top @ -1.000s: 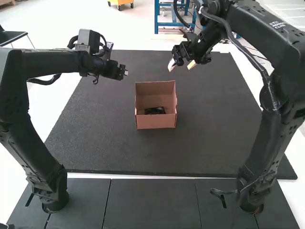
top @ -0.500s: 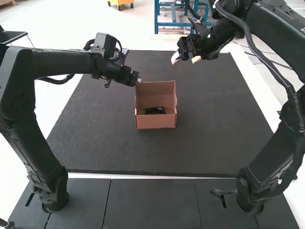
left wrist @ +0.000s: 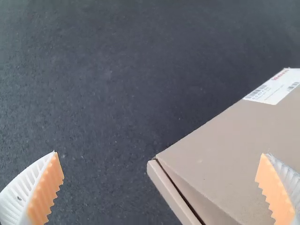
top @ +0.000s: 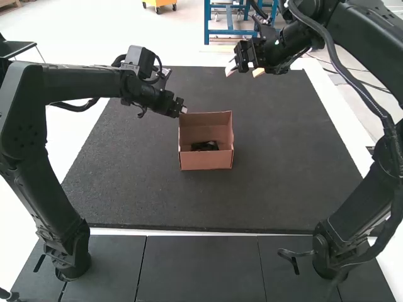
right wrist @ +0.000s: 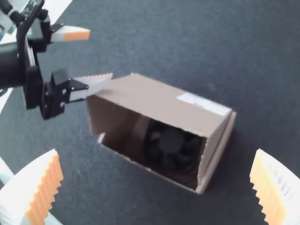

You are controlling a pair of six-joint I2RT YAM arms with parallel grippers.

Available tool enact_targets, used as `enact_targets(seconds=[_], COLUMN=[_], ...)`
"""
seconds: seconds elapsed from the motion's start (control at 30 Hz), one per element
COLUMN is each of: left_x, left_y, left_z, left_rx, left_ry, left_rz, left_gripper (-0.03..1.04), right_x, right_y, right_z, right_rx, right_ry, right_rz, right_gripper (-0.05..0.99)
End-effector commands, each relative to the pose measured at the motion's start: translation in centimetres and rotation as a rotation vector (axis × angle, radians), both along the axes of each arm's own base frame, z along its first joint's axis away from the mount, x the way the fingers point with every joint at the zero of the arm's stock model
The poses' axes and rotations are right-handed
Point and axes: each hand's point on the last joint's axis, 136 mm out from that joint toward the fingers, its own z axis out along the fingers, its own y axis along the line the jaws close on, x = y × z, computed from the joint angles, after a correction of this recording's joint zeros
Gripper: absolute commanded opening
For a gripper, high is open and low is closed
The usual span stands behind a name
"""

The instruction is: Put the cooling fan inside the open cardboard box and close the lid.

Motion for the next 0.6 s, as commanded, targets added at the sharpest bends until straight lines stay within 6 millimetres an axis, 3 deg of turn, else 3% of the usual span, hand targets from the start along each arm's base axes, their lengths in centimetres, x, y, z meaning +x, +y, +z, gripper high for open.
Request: enact_targets(seconds=[0.0, 0.23, 0.57], left_x=[-1.0, -2.6, -3.7], left_y=[-0.6, -1.3, -2.1], left_z=[-1.0, -3.6, -5.6], left_rx=[-0.003, 0.005, 0.012], left_ry=[0.025, 0.081, 0.108], left_rz=[-0.037, -0.067, -0.088], left_gripper=[0.97, 0.97, 0.97], right_x=[-0.3, -0.4, -0.6], right_y=[0.3, 0.4, 0.6], right_z=[0.5, -0.1, -0.2], right_rx=[0.021, 0.021, 0.027], right_ry=[-0.004, 0.01, 0.019], right_rz=[0.004, 0.009, 0.019], right_gripper=[0.91, 0.91, 0.91])
